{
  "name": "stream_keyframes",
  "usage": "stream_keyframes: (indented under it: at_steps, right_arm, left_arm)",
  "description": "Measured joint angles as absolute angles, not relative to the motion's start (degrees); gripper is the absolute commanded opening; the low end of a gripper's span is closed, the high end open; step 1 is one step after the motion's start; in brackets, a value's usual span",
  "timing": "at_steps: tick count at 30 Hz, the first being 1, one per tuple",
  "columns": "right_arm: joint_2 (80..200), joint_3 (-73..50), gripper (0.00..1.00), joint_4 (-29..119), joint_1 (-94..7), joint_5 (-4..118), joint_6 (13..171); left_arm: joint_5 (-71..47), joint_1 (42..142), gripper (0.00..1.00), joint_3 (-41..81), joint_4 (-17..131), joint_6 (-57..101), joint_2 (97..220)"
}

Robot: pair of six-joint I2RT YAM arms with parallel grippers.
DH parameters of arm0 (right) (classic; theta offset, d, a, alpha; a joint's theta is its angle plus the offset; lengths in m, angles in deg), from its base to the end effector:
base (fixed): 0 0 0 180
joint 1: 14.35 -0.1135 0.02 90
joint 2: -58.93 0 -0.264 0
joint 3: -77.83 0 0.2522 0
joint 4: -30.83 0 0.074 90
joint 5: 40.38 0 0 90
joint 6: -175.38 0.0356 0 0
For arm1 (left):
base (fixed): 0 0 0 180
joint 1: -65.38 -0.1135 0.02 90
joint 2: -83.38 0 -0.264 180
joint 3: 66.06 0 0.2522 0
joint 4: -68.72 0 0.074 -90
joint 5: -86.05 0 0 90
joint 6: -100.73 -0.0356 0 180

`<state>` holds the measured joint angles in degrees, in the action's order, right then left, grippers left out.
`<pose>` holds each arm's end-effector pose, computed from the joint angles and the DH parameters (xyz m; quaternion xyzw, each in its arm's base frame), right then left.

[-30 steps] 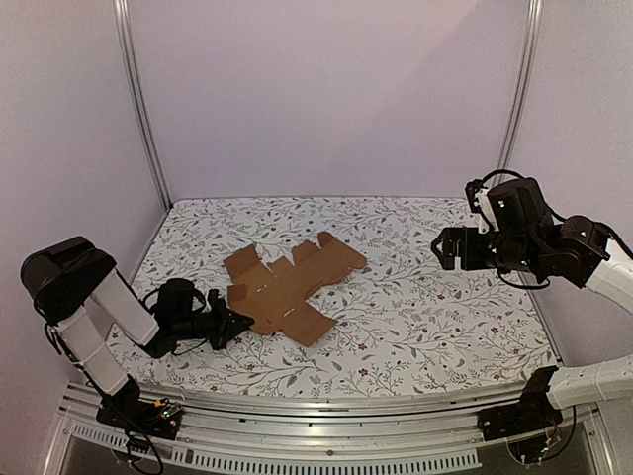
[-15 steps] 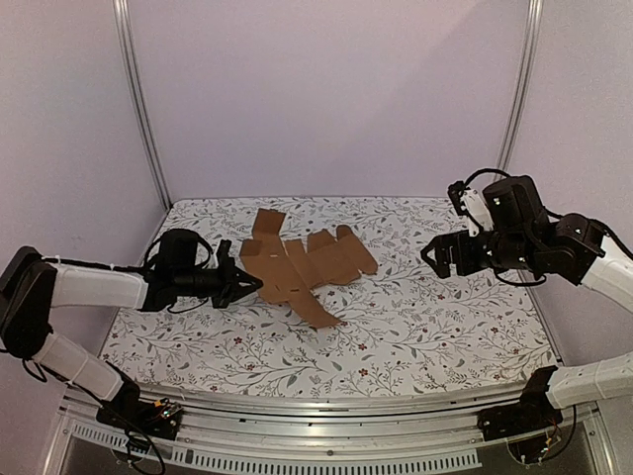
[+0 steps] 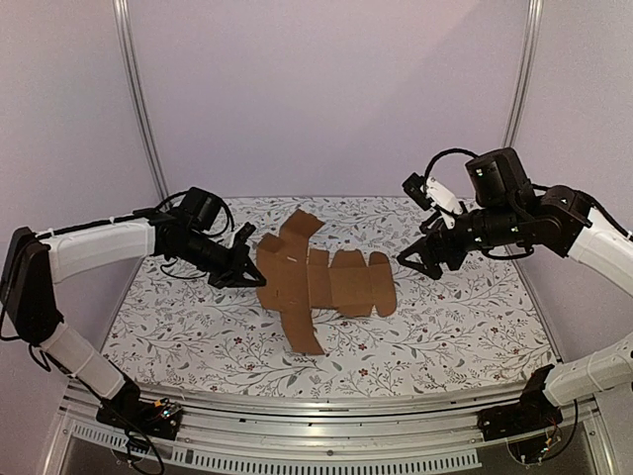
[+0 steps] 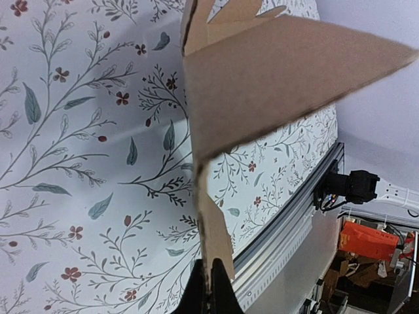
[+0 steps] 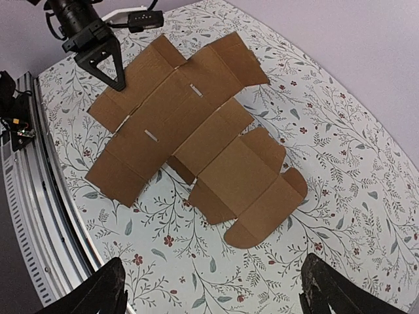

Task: Fold the paper box

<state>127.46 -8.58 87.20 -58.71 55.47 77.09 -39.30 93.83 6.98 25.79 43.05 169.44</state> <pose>0.1755 0.1767 0.3685 -0.4188 0.7964 0.1781 0.3984 0.2586 -0.1635 0.2347 0.0581 0.9135 -0.3915 0.0938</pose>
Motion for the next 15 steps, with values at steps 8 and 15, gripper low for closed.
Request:
stream_keyframes:
  at_steps: [8, 15]
  right_arm:
    - [128.4, -10.4, 0.90, 88.6, -59.1, 61.9, 61.8]
    - [131.9, -15.5, 0.85, 89.1, -59.8, 64.0, 53.9]
  left_arm:
    - [-31.1, 100.3, 0.00, 20.6, 8.1, 32.2, 177.4]
    - [-24.4, 104.5, 0.00, 35.1, 0.0, 25.4, 183.3]
